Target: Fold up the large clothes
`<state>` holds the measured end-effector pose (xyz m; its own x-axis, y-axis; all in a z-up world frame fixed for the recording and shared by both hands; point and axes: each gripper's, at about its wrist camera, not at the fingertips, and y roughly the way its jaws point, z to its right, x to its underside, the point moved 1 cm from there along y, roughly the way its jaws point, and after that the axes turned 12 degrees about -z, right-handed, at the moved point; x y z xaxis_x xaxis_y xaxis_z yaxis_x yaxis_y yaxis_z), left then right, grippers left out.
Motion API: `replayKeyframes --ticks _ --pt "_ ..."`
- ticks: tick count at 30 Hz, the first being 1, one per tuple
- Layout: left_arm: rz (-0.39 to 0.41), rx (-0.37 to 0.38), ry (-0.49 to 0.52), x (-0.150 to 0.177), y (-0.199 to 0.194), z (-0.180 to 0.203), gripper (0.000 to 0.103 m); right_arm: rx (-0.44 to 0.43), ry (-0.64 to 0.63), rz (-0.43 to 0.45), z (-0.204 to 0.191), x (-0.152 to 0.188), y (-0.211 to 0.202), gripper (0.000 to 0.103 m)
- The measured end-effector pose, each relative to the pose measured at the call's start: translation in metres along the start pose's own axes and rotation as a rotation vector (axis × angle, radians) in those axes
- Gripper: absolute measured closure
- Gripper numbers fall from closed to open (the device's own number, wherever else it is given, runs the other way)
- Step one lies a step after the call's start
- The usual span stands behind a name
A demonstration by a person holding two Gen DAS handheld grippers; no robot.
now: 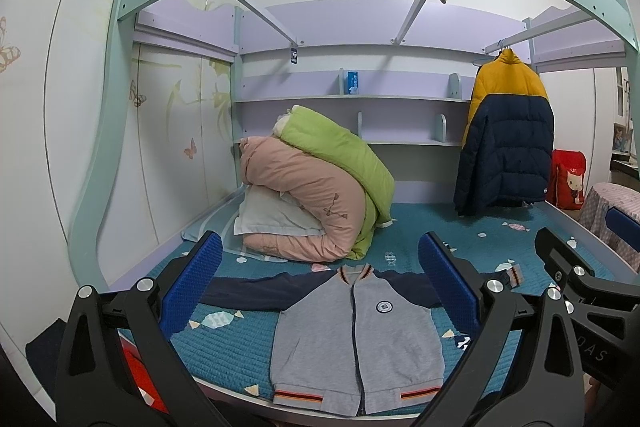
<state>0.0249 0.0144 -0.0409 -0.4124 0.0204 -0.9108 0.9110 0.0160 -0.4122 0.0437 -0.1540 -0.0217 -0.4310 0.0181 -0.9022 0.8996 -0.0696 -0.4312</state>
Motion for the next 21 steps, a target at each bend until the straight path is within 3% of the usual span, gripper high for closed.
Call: replayKeyframes --ticks 21 --pt "-0.037 -0.002 0.009 0.003 0.014 -0.006 0.005 0.004 -0.003 -0.038 -0.007 -0.004 0.014 0.007"
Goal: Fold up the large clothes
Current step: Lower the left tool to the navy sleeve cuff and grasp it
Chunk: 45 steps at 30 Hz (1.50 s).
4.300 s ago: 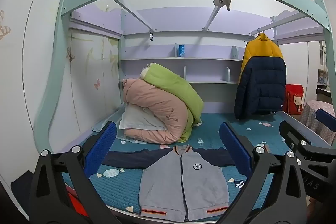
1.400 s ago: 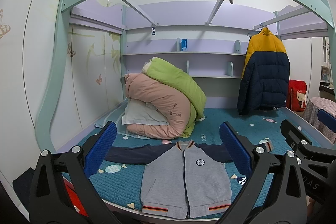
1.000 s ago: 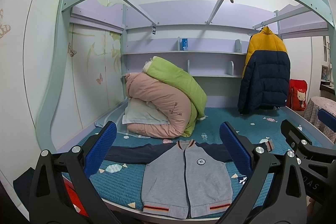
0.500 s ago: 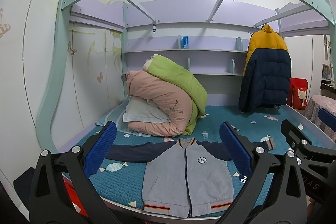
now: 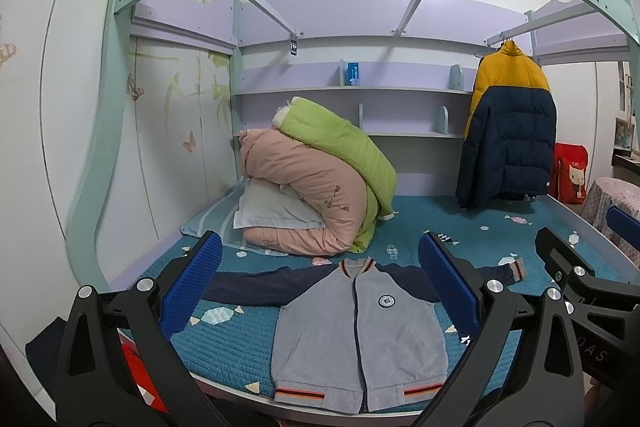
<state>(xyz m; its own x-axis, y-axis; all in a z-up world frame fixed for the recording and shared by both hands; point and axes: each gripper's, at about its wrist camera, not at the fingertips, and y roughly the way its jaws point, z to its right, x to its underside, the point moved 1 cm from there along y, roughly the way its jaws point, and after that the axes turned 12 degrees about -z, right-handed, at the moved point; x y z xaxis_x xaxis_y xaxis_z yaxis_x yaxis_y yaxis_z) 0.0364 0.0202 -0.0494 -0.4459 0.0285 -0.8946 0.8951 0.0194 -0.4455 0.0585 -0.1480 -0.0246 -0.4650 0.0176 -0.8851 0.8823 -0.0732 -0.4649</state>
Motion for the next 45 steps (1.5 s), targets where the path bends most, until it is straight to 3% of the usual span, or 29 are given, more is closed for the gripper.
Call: replayKeyframes --ticks 13,27,35,40,45 --pt "-0.069 0.000 0.021 -0.012 0.040 0.004 0.005 0.016 -0.009 -0.074 -0.008 -0.007 0.043 0.007" --pt "-0.309 -0.024 0.003 0.003 0.175 -0.023 0.005 0.018 -0.083 -0.301 -0.053 0.004 0.173 0.007" --pt "-0.441 -0.063 -0.096 0.031 0.274 -0.082 0.005 -0.007 -0.146 -0.445 -0.107 0.036 0.276 0.007" --pt "-0.540 -0.040 -0.220 0.063 0.346 -0.147 0.005 -0.070 -0.160 -0.509 -0.150 0.062 0.344 0.007" --pt "-0.583 -0.129 -0.326 0.095 0.408 -0.223 0.005 -0.130 -0.174 -0.549 -0.192 0.079 0.409 0.007"
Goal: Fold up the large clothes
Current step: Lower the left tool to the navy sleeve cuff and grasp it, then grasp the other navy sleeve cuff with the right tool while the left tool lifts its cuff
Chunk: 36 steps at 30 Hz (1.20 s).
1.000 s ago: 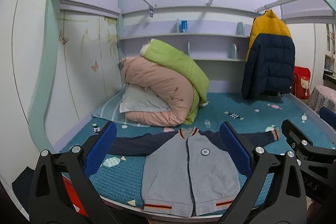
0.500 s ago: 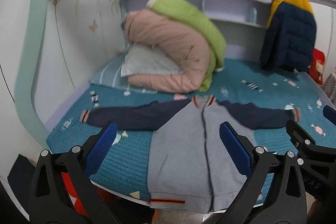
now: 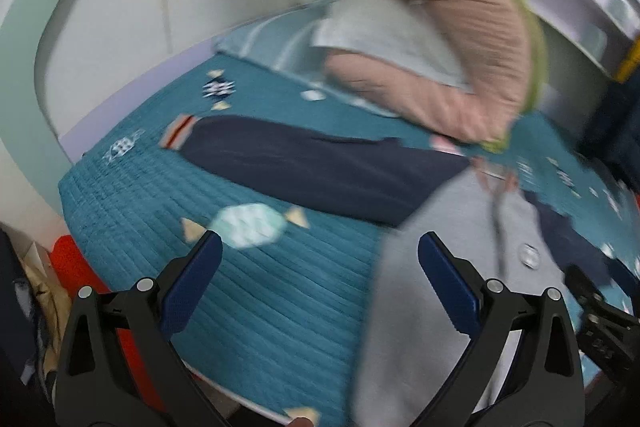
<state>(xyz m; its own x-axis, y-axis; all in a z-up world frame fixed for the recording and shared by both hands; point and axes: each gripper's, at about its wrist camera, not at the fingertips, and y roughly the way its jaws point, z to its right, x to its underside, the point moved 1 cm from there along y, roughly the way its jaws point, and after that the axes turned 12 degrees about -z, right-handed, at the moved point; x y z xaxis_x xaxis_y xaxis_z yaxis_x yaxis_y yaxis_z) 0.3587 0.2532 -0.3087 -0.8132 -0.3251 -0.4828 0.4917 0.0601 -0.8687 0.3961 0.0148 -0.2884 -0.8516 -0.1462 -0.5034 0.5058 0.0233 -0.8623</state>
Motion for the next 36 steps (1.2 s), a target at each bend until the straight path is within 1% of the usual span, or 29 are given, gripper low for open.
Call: replayKeyframes --ticks 2,4,7,8,10,12,13,15,17,18,19,21,23,25,27,28,29,30,31,32,33,35,36 --pt "-0.035 -0.013 -0.046 -0.017 0.036 -0.031 0.005 -0.004 -0.011 -0.015 -0.010 -0.009 0.025 0.007" --pt "-0.064 -0.057 -0.077 -0.028 0.062 -0.059 0.005 -0.013 -0.012 -0.028 -0.018 -0.021 0.053 0.007" --pt "-0.045 -0.115 -0.076 -0.052 0.099 -0.094 0.005 -0.010 -0.001 -0.043 -0.023 -0.033 0.084 0.007" --pt "-0.056 -0.131 -0.080 -0.062 0.115 -0.106 0.005 -0.011 0.004 -0.047 -0.024 -0.036 0.094 0.007" --pt "-0.086 -0.134 -0.113 -0.079 0.142 -0.129 0.005 -0.009 0.009 -0.057 -0.027 -0.042 0.111 0.007" --pt "-0.118 -0.102 -0.187 -0.094 0.167 -0.155 0.005 -0.012 0.013 -0.067 -0.030 -0.045 0.125 0.007" --pt "-0.137 -0.064 -0.262 -0.100 0.178 -0.171 0.005 -0.013 0.009 -0.073 -0.032 -0.045 0.131 0.007" --pt "-0.153 -0.047 -0.332 -0.107 0.190 -0.189 0.005 -0.016 0.000 -0.076 -0.035 -0.046 0.139 0.007" --pt "-0.158 0.022 -0.423 -0.112 0.201 -0.210 0.005 -0.015 -0.011 -0.078 -0.039 -0.047 0.145 0.007" --pt "-0.173 0.045 -0.472 -0.113 0.207 -0.219 0.005 -0.016 -0.014 -0.078 -0.040 -0.047 0.148 0.007" --pt "-0.178 0.063 -0.497 -0.115 0.211 -0.224 0.005 -0.017 -0.015 -0.074 -0.042 -0.048 0.149 0.007" --pt "-0.162 0.066 -0.484 -0.122 0.214 -0.226 0.005 -0.021 -0.018 -0.074 -0.044 -0.050 0.152 0.007" --pt "-0.164 0.069 -0.462 -0.131 0.219 -0.223 0.005 -0.024 -0.019 -0.065 -0.046 -0.052 0.154 0.007" --pt "-0.159 0.053 -0.467 -0.136 0.221 -0.220 0.006 -0.024 -0.024 -0.061 -0.049 -0.055 0.155 0.007" --pt "-0.140 0.035 -0.477 -0.140 0.222 -0.219 0.014 -0.035 -0.021 -0.052 -0.051 -0.057 0.156 0.007" --pt "-0.136 0.009 -0.473 -0.143 0.221 -0.219 0.031 -0.039 -0.024 -0.052 -0.052 -0.058 0.157 0.007" --pt "-0.129 0.006 -0.472 -0.146 0.219 -0.221 0.057 -0.045 -0.025 -0.048 -0.053 -0.060 0.158 0.007" --pt "-0.122 0.042 -0.475 -0.146 0.218 -0.224 0.067 -0.047 -0.026 -0.040 -0.054 -0.063 0.159 0.007" --pt "-0.119 0.097 -0.487 -0.146 0.217 -0.226 0.071 -0.044 -0.029 -0.033 -0.055 -0.066 0.161 0.007" --pt "-0.116 0.122 -0.492 -0.147 0.216 -0.228 0.076 -0.051 -0.032 -0.030 -0.057 -0.069 0.162 0.007" --pt "-0.112 0.132 -0.485 -0.147 0.214 -0.228 0.078 -0.069 -0.032 -0.024 -0.058 -0.073 0.164 0.007" --pt "-0.073 0.167 -0.477 -0.148 0.201 -0.227 0.080 -0.113 -0.048 -0.019 -0.062 -0.080 0.169 0.009" --pt "-0.036 0.197 -0.459 -0.151 0.188 -0.224 0.080 -0.124 -0.063 -0.029 -0.066 -0.084 0.175 0.024"
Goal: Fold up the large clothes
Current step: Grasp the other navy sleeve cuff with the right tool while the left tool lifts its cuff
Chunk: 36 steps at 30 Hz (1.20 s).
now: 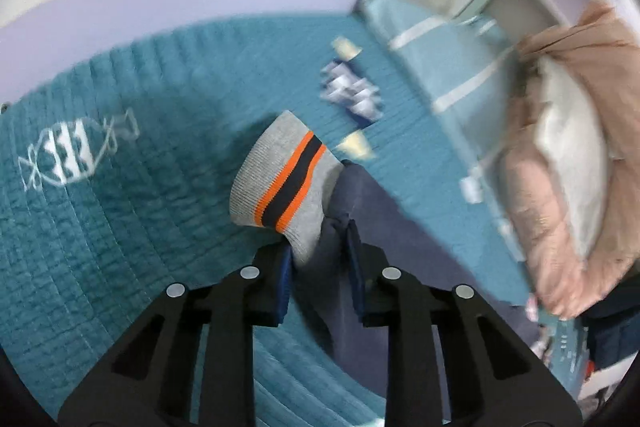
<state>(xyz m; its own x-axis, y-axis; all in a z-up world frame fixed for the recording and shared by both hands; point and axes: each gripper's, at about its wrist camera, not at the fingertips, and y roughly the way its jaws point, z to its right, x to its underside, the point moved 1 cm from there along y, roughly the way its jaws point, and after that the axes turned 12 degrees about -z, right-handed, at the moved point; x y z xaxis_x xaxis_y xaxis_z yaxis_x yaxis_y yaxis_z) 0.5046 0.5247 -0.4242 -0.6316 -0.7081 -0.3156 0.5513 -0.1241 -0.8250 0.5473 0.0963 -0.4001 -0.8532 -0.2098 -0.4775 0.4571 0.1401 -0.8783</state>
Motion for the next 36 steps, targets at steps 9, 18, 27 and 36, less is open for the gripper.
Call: replayKeyframes --ticks 9,18,27,36 --pt "0.138 0.204 0.297 0.016 -0.095 0.123 0.080 -0.337 0.068 -0.244 -0.012 -0.015 0.080 0.094" --pt "0.081 0.274 0.550 0.112 -0.094 0.302 0.080 -0.565 0.196 -0.175 0.064 -0.005 0.033 0.093" --pt "-0.127 0.246 0.703 0.274 0.026 0.452 0.080 -0.227 0.402 0.011 0.292 0.084 -0.063 0.092" --pt "-0.284 0.115 0.808 0.385 0.132 0.492 0.080 0.052 0.815 0.071 0.503 0.197 -0.091 0.091"
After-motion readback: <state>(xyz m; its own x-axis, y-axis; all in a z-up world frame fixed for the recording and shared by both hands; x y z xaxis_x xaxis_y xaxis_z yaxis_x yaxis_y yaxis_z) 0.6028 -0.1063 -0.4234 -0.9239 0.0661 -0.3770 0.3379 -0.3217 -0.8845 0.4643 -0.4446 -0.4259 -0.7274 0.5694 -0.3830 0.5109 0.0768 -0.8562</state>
